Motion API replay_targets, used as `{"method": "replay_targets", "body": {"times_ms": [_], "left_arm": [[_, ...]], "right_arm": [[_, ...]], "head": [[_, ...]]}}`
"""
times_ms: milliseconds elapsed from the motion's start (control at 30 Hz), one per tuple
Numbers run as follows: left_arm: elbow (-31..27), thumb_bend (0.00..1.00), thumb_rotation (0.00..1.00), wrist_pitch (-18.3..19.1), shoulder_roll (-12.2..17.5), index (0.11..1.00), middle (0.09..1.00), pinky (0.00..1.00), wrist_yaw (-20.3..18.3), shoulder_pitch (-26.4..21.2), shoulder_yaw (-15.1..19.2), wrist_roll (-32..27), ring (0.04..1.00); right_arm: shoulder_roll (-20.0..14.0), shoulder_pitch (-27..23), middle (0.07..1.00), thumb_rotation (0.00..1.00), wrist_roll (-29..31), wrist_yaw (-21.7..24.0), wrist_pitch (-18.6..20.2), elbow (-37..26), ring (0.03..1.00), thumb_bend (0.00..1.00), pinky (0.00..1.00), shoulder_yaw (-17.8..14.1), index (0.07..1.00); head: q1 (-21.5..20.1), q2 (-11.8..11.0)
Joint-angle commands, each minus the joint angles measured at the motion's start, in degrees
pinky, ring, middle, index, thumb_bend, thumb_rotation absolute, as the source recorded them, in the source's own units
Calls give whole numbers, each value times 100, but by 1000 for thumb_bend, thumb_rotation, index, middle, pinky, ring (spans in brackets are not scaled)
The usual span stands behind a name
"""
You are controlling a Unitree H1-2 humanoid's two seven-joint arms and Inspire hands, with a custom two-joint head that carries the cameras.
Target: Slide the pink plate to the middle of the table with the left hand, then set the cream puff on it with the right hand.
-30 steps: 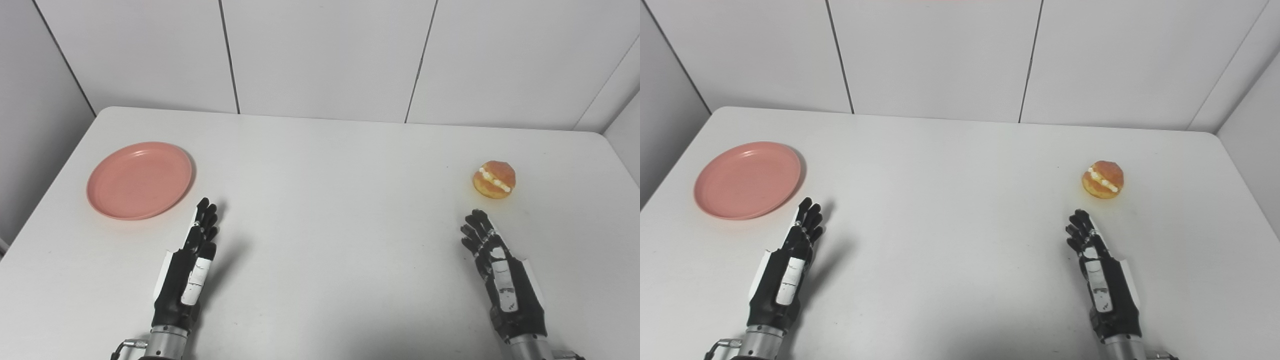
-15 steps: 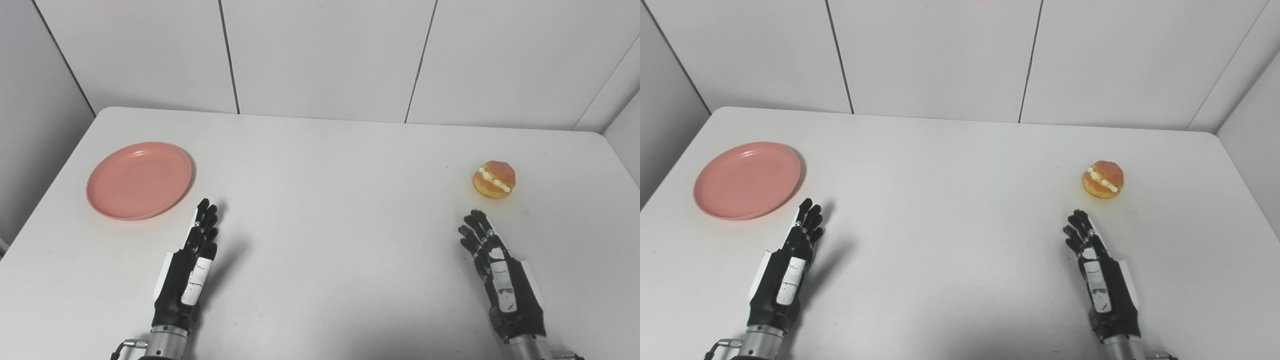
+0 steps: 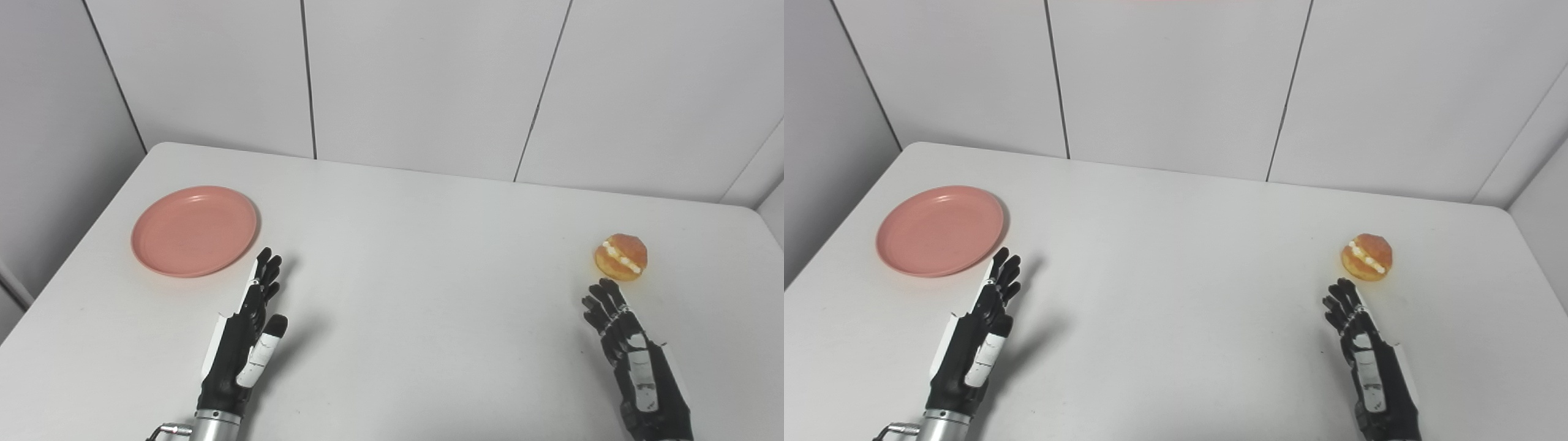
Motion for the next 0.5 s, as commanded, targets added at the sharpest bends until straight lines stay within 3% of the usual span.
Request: {"method": "replay_targets", "body": {"times_ms": [0,300,467], "left_arm": [[528,875,927,-131,-209,1000,990,982,92,-29,-157,115,993],[794,868,899,-389,-357,1000,1000,997,167,-83,-215,279,1000],[888,863,909,-463,-434,1000,1000,978,239,-101,-244,428,997]], "right_arm": [[-37,151,944,991,84,135,-349,363,931,926,959,-23,948],[-115,57,953,999,318,377,-741,836,939,884,976,-116,954],[-143,17,959,1000,389,439,-751,998,945,889,983,-170,958]], "head": [[7,6],[430,-298],[562,-457]]}}
